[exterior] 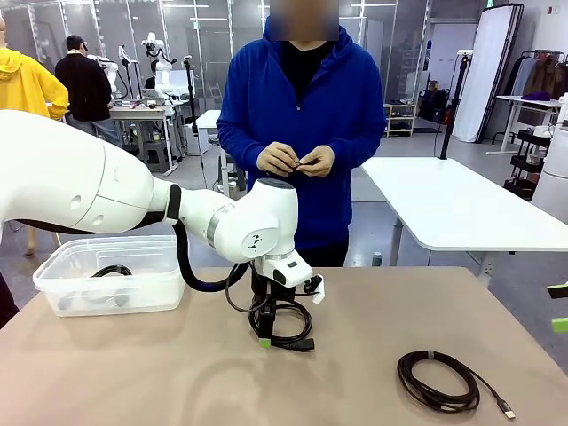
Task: Organize and store the cables.
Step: Place the Power Cable into the Organizing box.
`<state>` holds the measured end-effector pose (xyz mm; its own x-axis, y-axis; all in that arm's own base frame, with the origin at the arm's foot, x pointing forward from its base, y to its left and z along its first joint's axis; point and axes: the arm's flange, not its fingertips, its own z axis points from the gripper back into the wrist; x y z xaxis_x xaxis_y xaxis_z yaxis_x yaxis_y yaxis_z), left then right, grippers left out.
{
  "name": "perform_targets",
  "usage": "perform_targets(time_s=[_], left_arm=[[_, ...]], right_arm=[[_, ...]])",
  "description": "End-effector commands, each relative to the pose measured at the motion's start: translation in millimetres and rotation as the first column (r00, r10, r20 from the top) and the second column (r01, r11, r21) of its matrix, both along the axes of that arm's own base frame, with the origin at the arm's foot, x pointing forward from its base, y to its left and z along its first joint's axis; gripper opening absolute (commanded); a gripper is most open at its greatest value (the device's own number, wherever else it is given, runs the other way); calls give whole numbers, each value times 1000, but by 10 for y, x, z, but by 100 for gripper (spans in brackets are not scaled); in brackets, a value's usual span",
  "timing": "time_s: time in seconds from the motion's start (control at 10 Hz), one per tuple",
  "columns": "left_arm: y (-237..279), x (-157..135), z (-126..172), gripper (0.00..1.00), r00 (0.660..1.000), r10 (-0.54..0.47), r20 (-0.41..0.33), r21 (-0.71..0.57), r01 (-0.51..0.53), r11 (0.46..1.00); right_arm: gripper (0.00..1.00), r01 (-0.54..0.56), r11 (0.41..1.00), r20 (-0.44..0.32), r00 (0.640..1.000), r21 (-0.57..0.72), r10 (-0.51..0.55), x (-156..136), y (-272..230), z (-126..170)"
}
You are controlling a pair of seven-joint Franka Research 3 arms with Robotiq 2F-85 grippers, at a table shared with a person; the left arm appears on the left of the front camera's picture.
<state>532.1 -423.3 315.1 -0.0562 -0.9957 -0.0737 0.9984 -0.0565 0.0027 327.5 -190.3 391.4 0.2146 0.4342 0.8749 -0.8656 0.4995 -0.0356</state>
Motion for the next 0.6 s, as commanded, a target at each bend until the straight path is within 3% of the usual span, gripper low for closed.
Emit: perform_targets(time_s=[0.0, 0.5], left_arm=[[98, -56, -16, 99, 990, -137, 26, -33, 138, 990], [289, -55, -36, 99, 920, -389, 52, -132, 392, 910]], right_arm=[[100, 1, 1000, -15, 1000, 1, -1, -15, 9, 20], [100, 1, 1000, -15, 1000, 1, -1, -15, 9, 20]])
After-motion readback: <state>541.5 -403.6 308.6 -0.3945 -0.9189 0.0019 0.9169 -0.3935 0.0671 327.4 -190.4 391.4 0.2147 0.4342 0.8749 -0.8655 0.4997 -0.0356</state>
